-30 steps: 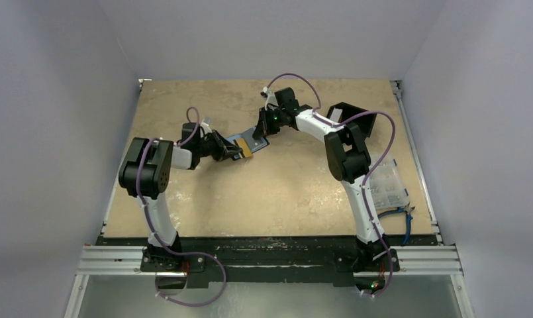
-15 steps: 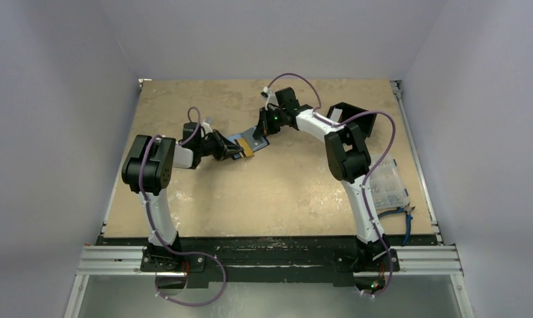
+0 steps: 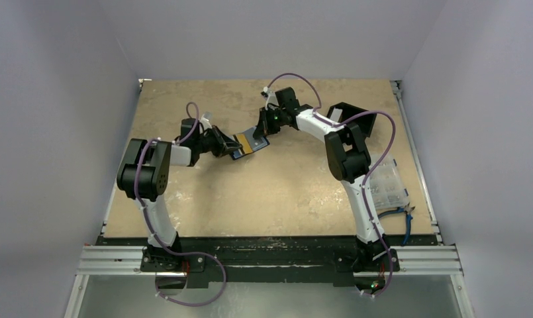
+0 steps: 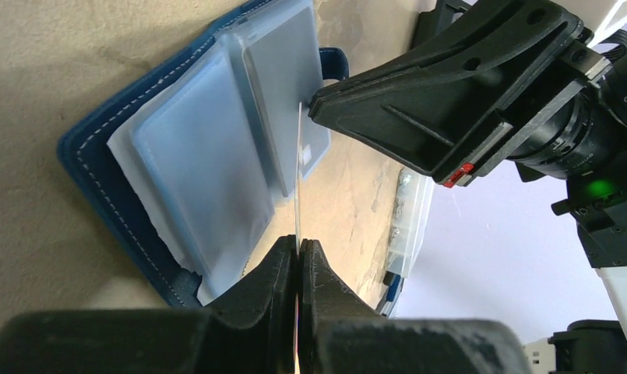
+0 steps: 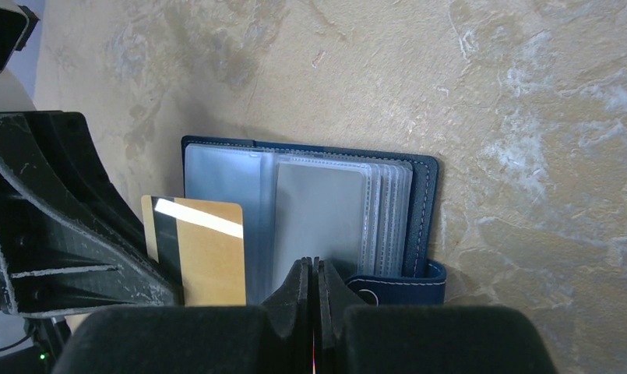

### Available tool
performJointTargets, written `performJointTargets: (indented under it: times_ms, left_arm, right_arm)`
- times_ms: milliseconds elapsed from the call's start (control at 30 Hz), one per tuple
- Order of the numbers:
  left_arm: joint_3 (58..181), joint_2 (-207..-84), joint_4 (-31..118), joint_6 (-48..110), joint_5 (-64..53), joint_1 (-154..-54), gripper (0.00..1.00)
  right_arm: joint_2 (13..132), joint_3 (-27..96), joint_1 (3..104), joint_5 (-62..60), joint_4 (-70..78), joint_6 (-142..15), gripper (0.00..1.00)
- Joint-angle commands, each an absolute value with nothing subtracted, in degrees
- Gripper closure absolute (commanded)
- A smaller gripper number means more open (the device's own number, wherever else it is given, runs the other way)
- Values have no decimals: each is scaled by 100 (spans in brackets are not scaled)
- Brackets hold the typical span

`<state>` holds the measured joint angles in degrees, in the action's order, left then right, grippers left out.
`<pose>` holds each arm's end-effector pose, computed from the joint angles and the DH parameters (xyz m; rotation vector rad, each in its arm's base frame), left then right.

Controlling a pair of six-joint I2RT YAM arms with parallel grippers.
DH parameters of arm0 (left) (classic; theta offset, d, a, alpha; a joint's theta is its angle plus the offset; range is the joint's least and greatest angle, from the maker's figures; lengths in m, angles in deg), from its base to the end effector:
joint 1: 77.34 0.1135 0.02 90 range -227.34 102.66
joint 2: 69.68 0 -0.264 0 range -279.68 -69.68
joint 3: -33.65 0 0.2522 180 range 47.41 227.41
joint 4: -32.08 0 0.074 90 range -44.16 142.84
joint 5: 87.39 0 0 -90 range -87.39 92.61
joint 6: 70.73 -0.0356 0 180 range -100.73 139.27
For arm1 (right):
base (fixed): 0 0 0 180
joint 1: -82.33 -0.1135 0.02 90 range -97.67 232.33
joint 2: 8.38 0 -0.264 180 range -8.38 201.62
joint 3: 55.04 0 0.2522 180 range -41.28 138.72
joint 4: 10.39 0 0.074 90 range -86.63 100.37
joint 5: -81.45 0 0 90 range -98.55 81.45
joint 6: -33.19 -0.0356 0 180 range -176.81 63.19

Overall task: Put the credit cards into the card holder
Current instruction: Insert the credit card into the card holder.

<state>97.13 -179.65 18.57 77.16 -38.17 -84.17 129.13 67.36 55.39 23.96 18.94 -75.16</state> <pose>0.3631 -0.0669 0.1238 -0.5686 2.2610 -1.3819 0.4660 0.2583 0.1532 -0.4763 2.3889 1.0416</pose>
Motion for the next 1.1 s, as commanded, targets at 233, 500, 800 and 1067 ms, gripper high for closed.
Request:
performJointTargets:
  times_ms: [233,500,800,1067]
  left_arm:
    - [10005,-18369,1573,7803,-4228,-8399,100]
    - [9889,-18348,1582,7793,-4095,-8352,100]
    - [9893,-18480,1409,7947,-4145,-8285,100]
    - [9939,-18681,1083,8193,-4286,-8279,100]
  right_arm:
    - [13084,6876,5543,2265,2129,-7351,100]
    - [13110,6872,5542,2258,2128,-7351,100]
    - [13101,6858,5535,2234,2132,-7351,100]
    - [13109,6875,5543,2232,2147,-7351,100]
